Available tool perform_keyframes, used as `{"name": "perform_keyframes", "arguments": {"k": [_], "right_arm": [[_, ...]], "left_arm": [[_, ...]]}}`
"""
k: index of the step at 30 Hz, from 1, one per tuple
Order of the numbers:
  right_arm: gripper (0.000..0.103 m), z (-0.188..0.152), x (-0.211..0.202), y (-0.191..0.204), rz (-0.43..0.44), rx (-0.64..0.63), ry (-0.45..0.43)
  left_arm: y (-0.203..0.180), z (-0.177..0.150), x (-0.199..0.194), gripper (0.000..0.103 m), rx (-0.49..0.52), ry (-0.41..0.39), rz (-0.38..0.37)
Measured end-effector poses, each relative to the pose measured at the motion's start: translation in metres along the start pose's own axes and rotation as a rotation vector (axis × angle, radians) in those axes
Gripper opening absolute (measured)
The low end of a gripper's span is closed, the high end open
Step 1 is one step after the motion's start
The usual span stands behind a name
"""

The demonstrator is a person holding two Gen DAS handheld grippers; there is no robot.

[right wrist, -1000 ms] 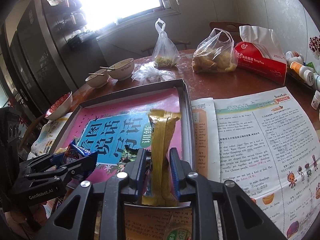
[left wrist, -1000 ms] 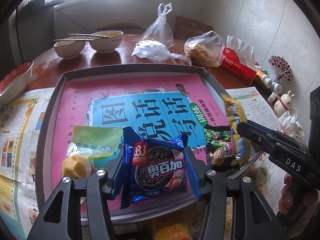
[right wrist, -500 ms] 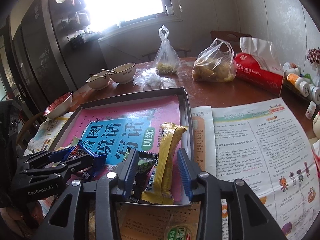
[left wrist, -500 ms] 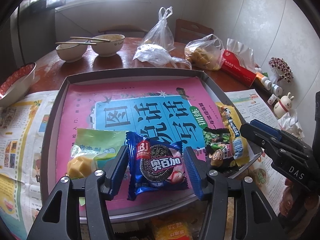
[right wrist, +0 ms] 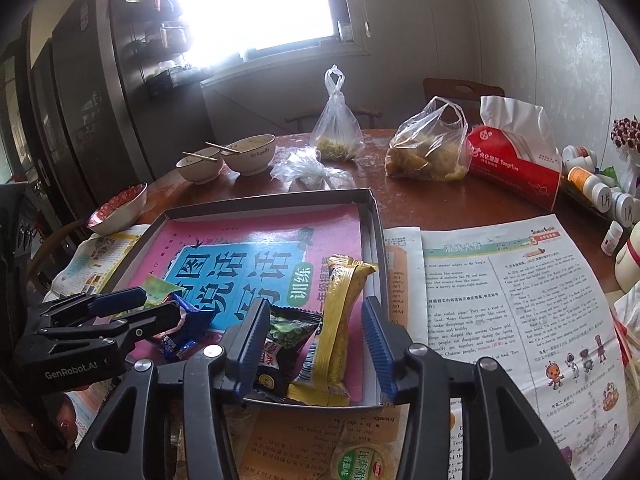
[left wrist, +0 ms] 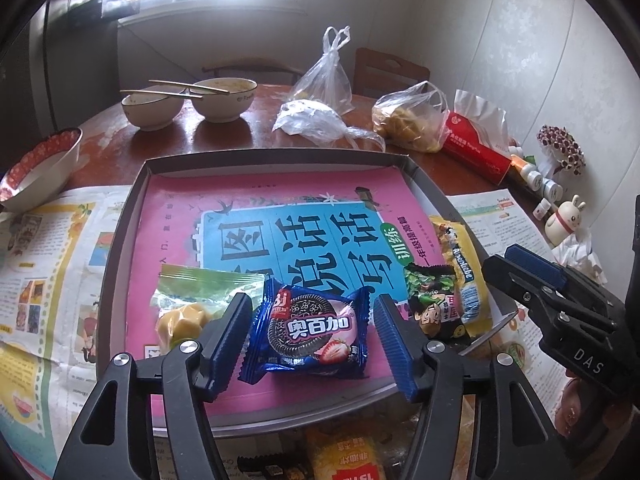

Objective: Organize snacks
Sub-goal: 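Lower both snacks into the tray and open both grippers, then move both open grippers back to the snacks on the newspaper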

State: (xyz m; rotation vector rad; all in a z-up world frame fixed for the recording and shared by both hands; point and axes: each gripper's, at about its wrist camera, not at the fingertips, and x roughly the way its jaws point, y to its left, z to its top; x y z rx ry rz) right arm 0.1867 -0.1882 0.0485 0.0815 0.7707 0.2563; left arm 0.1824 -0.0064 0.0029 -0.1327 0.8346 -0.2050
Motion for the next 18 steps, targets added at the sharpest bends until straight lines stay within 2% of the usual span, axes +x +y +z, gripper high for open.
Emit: {"name": "perform_keyframes", "arguments": {"k": [18], "right_arm": [[0.058, 0.002, -0.015, 0.008, 0.021, -0.019, -0.037]], "left_arm": [[0.004, 0.000, -0.032, 0.075, -0.025, -0.062, -0.008]]}}
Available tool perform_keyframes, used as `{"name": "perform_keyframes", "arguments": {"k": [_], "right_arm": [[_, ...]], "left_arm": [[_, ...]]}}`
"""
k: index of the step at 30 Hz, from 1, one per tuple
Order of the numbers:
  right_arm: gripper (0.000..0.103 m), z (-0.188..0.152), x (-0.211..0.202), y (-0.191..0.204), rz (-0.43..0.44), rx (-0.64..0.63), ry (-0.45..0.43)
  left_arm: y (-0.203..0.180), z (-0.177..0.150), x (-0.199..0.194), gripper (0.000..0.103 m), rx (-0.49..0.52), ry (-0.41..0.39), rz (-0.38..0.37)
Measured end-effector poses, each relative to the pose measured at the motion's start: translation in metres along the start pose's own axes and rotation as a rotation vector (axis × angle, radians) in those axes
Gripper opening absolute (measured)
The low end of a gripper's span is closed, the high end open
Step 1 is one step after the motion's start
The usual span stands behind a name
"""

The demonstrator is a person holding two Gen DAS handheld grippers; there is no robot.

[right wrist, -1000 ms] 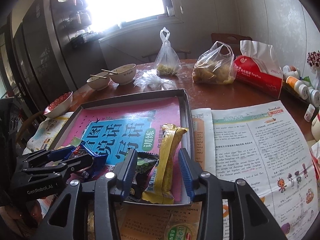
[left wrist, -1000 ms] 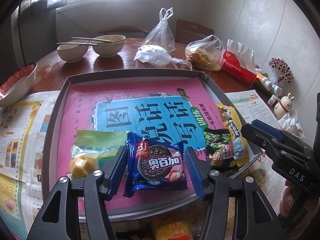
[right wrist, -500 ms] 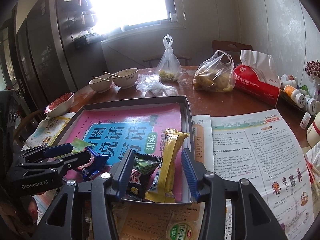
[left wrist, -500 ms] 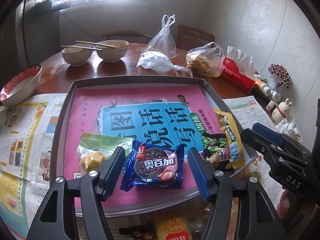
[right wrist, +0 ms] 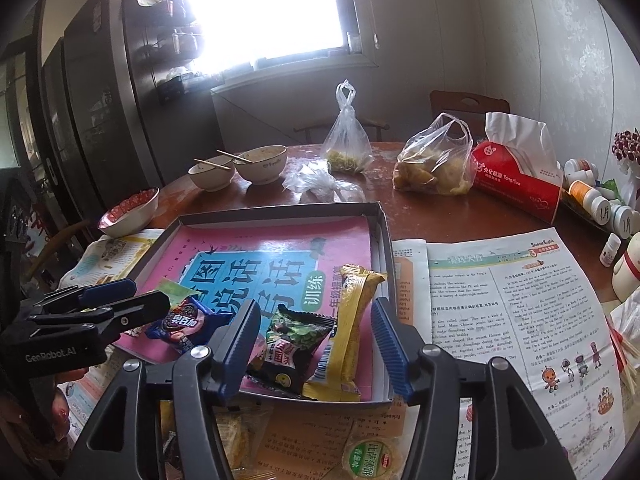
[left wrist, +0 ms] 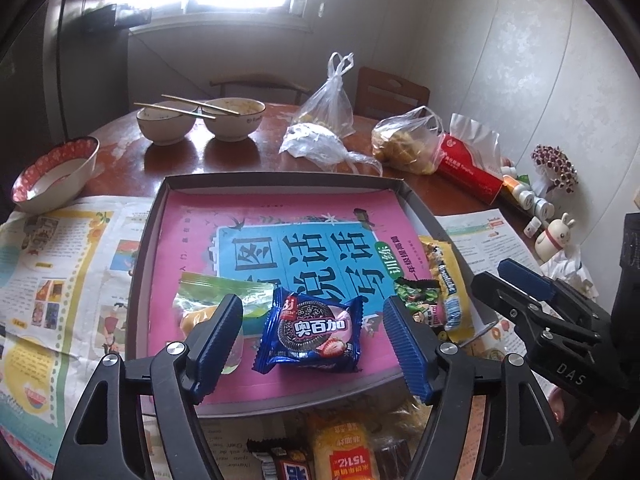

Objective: Organize snacks
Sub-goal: 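Move both open grippers back to the snacks on the newspaper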

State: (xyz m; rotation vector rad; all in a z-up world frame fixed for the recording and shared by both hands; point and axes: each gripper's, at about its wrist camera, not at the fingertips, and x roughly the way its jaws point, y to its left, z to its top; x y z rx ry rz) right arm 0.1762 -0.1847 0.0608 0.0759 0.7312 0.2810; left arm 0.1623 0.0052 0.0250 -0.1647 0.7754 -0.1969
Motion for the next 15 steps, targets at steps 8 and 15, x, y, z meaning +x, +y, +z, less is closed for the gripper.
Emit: {"name": "perform_keyframes", "arguments": {"k": [8, 15], "right_arm": [[0.063, 0.000, -0.007, 0.002, 0.015, 0.003, -0.012], [0.064, 0.000, -0.015, 0.006, 0.032, -0.002, -0.020]], "left_arm": [[0.001, -0.002, -0.014, 0.078, -0.015, -0.014, -0.036], [0.003, -0.007, -0.026, 0.078, -0.005, -0.023, -0.025]]}}
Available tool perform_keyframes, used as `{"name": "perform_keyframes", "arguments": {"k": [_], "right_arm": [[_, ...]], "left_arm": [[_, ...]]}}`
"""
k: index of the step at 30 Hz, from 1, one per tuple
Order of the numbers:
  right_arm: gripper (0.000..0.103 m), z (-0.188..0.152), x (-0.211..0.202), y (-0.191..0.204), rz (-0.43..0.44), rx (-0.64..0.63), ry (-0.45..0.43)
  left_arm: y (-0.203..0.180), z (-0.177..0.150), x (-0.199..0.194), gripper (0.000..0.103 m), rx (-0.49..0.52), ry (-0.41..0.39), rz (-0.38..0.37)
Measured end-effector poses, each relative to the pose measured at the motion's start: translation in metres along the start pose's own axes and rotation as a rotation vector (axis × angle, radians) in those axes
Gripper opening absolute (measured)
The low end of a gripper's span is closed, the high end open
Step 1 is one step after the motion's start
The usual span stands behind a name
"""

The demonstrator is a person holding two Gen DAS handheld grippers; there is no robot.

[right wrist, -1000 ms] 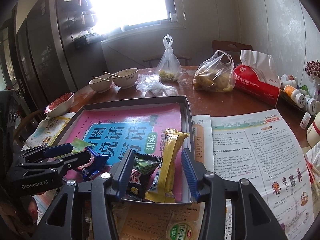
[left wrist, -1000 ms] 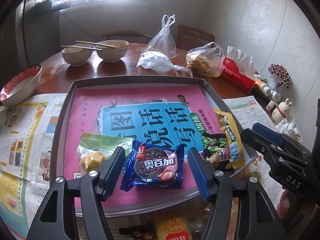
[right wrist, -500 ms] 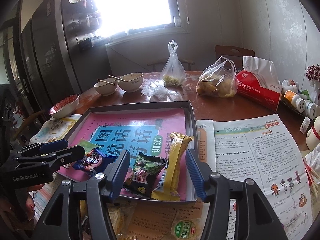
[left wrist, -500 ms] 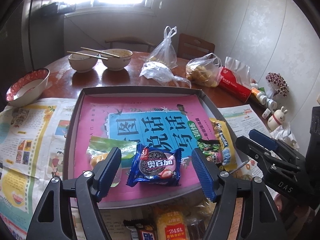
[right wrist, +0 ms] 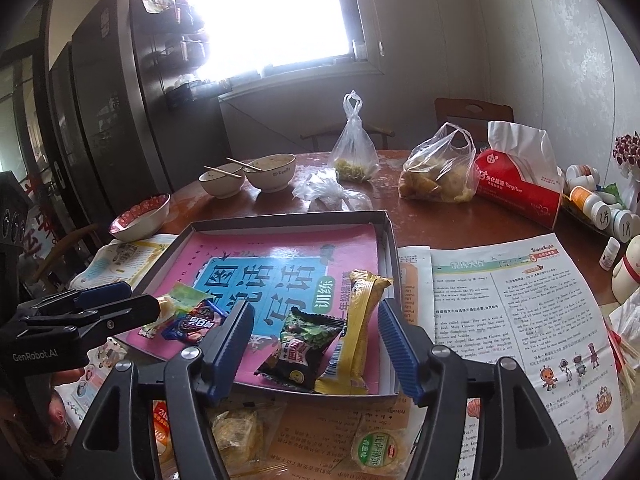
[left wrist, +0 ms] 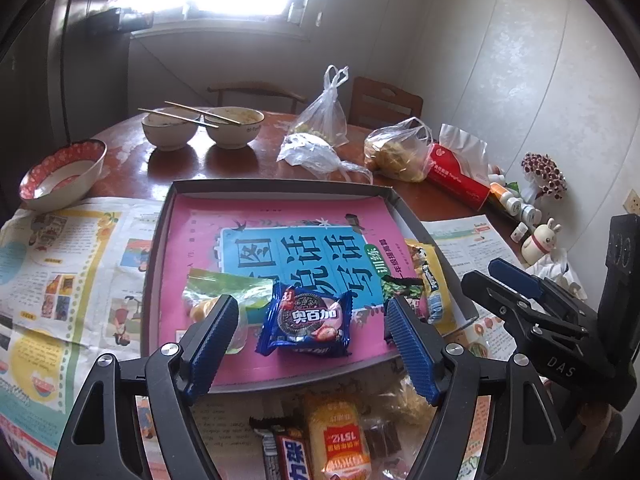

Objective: Organize snacks
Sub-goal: 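Move both open grippers back to the snacks on the newspaper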

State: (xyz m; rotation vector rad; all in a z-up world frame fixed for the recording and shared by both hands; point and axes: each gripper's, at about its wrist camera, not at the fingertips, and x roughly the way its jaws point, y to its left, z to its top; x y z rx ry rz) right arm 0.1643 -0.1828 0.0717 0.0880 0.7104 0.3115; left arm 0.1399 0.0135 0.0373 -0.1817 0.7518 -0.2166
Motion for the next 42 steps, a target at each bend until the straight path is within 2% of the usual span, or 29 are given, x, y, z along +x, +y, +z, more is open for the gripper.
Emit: {"name": "perform_keyframes", "arguments": {"k": [6, 19, 29, 42], "right_arm": [[0.066, -0.001, -0.008, 0.007, 0.023, -0.016, -0.003], [0.067, -0.010, -0.023, 0.027, 0.063, -0.055, 0.013], [0.067, -0.016, -0.030, 0.033, 0.067, -0.070, 0.023], [0.067, -0.028, -0.033, 0.036, 0.070, -0.085, 0.059]], "left_arm": [[0.005, -0.008, -0.012, 0.078, 0.001, 0.007, -0.004], [0.018, -0.026, -0.029, 0.078, -0.006, 0.034, 0.040], [0.023, -0.035, -0.039, 0.078, -0.011, 0.042, 0.064], [0.027, -0.051, -0.038, 0.078, -0.005, 0.091, 0.097]]}}
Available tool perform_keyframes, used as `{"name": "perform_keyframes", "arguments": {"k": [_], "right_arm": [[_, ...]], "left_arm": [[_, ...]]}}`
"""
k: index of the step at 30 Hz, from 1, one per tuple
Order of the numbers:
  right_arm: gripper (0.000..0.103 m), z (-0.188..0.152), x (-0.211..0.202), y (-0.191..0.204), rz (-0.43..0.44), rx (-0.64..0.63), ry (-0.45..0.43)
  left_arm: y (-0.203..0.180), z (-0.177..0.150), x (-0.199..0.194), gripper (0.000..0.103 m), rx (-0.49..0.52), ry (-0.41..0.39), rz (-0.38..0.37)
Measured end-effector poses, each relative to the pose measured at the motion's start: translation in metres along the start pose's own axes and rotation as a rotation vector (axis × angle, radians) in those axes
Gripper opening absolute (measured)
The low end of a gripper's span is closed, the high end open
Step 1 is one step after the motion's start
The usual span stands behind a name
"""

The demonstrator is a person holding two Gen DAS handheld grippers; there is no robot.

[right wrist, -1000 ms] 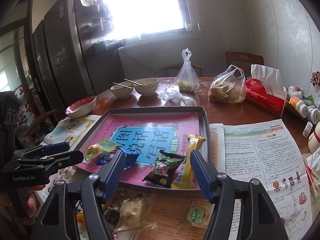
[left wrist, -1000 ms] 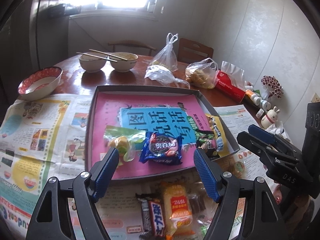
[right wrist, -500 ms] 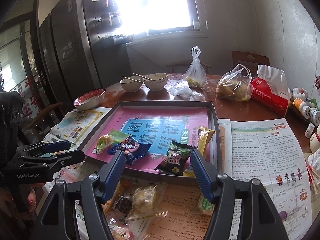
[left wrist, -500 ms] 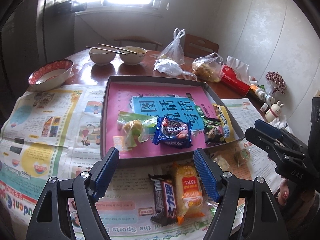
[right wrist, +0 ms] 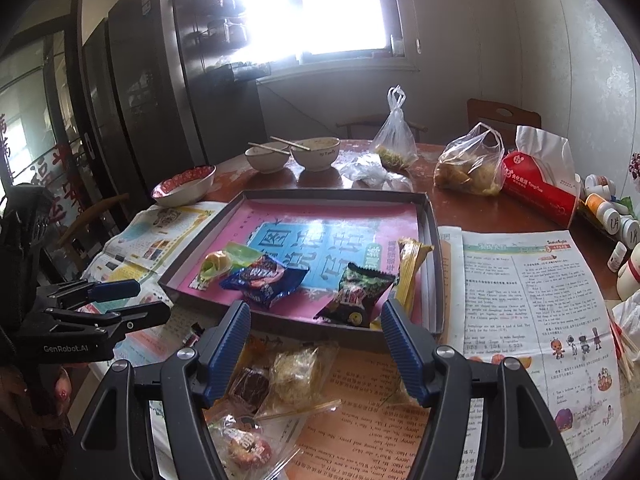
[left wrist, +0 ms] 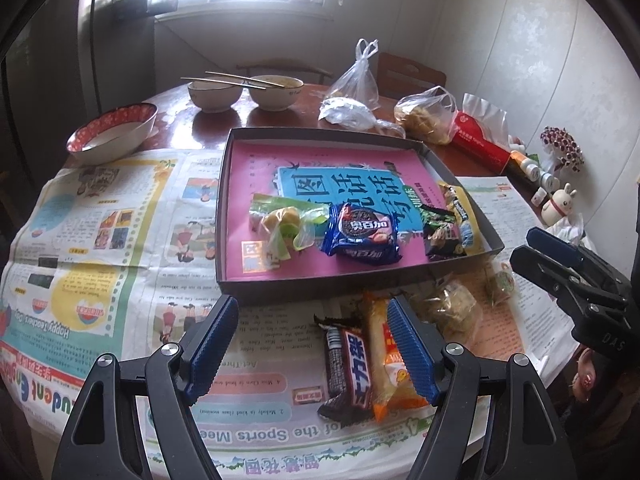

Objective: Organize snacks
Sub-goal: 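Move both open grippers back to the snacks on the newspaper, then grasp the chocolate bar with the left gripper while the right grasps the clear pastry bag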

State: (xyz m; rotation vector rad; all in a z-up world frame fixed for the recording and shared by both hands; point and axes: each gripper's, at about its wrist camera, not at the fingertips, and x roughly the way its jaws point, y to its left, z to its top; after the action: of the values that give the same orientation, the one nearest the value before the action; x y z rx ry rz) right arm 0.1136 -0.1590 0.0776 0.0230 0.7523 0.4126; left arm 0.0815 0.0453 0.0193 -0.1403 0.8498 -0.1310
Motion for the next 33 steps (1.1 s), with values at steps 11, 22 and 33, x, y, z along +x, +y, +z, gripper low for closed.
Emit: {"name": "perform_keyframes", "arguments": {"k": [11, 22, 33], "right_arm": [[0.067, -0.011, 0.005, 0.009, 0.014, -0.014, 0.039], [0.068, -0.022, 0.012, 0.009, -0.001, -0.022, 0.078], [0.068, -0.032, 0.030, 0.012, 0.006, -0.044, 0.142]], "left_arm": [[0.003, -0.016, 0.007, 0.078, 0.010, 0.055, 0.012], [-0.005, -0.026, 0.022, 0.078, 0.049, 0.114, 0.019], [-0.012, -0.031, 0.037, 0.078, 0.080, 0.157, 0.059]]}}
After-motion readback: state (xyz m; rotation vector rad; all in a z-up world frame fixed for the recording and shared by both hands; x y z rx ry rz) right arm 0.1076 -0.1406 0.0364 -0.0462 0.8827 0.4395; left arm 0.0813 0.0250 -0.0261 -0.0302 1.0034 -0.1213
